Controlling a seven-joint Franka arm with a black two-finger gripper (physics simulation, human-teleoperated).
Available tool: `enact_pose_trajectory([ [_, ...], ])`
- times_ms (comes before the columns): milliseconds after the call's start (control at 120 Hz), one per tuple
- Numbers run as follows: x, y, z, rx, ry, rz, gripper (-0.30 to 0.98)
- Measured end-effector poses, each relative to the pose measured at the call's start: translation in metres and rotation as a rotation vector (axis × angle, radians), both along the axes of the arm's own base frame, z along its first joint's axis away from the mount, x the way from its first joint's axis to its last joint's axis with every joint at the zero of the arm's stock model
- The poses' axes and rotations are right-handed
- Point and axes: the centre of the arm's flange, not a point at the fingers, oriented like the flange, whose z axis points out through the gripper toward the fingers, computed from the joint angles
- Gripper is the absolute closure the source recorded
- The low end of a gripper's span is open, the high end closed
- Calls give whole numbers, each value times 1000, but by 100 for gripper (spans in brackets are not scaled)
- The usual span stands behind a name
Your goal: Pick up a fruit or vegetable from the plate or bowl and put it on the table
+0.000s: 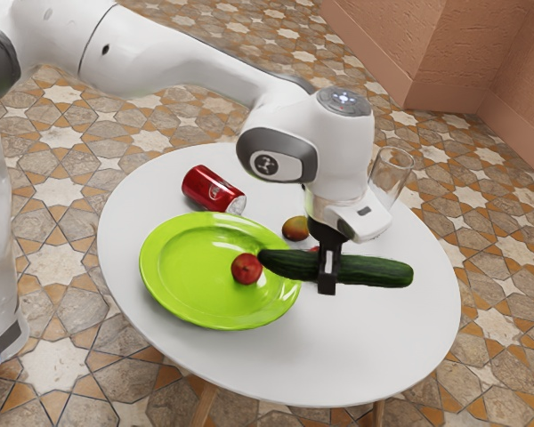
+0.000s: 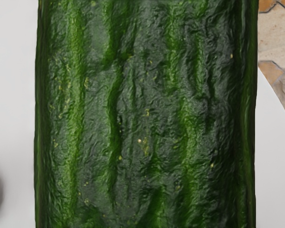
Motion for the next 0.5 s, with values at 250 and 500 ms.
enact_pose_trajectory([
  [250,54,-9,-46,-94,-5,-17,55],
  [500,95,-6,-81,-139,0,-9,56],
])
